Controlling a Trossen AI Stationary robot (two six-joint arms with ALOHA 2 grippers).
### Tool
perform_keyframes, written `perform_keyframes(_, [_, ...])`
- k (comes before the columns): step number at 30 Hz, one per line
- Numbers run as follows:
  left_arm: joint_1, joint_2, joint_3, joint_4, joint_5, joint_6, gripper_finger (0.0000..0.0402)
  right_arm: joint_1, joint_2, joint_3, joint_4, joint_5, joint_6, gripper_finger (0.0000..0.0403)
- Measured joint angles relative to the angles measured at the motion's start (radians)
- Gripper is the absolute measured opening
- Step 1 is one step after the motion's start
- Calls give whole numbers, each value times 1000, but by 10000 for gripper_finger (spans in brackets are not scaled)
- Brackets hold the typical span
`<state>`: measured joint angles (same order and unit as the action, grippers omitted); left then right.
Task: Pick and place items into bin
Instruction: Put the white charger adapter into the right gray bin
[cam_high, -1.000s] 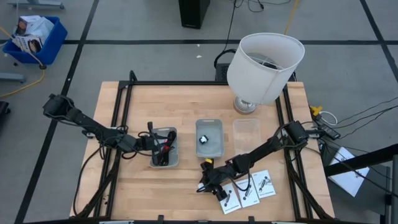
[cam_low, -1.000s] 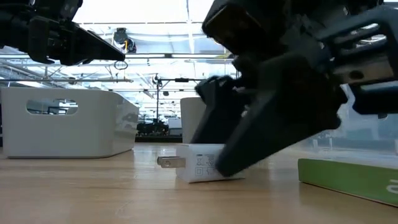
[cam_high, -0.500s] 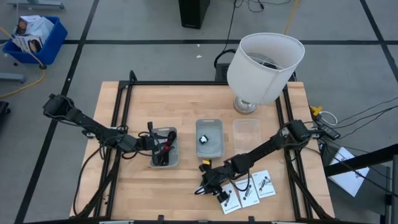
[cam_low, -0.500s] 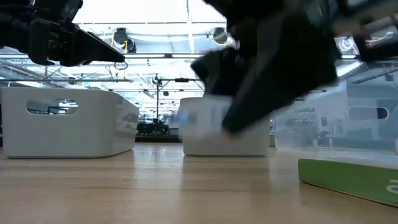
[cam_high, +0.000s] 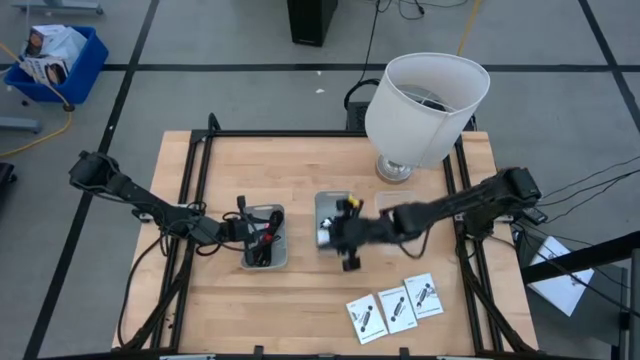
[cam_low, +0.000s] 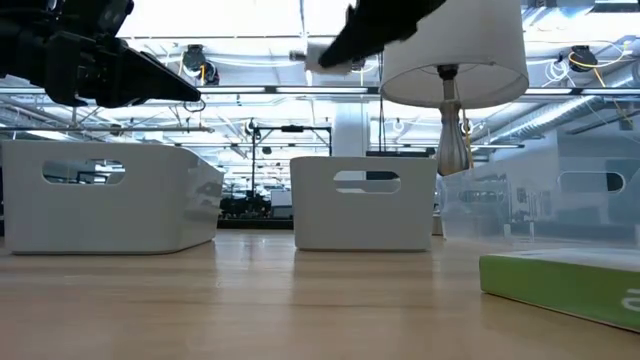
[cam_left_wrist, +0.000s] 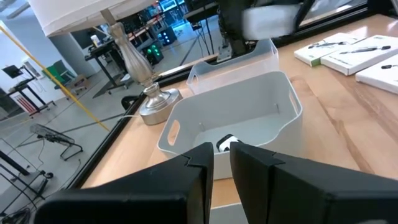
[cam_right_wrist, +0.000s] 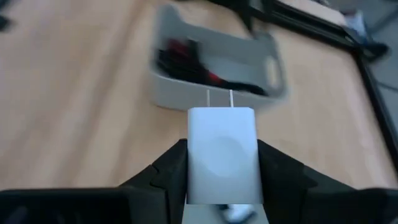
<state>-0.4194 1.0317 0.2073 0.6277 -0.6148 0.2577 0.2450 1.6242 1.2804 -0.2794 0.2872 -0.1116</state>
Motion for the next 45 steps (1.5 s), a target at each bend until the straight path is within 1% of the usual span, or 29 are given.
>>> perform_keyframes(5, [0, 0, 0, -4, -9, 0, 63, -120, -8, -3, -78, -15, 9, 147])
perform_keyframes(8, [0, 0, 0, -6, -13, 1, 63, -188, 10, -35, -71, -120, 3, 147])
perform_keyframes(10, [0, 0, 0, -8, -15, 3, 63, -222, 30, -53, -73, -158, 18, 145])
perform_keyframes(15, [0, 0, 0, -19, -15, 3, 63, -272, 78, -81, -62, -161, 50, 145])
perform_keyframes(22, [0, 0, 0, -27, -16, 2, 63, -288, 156, -84, -62, -165, 73, 145])
perform_keyframes(25, [0, 0, 0, -27, -16, 2, 63, -288, 174, -84, -64, -191, 74, 145])
perform_keyframes(32, [0, 0, 0, -26, -16, 2, 63, -289, 174, -84, -68, -193, 81, 147])
perform_keyframes(35, [0, 0, 0, -26, -16, 2, 63, -292, 172, -84, -65, -227, 82, 146])
perform_keyframes(41, [0, 0, 0, -26, -16, 0, 63, -292, 172, -84, -65, -238, 100, 177])
perform_keyframes(45, [0, 0, 0, -26, -16, -1, 63, -292, 172, -84, -64, -237, 100, 185])
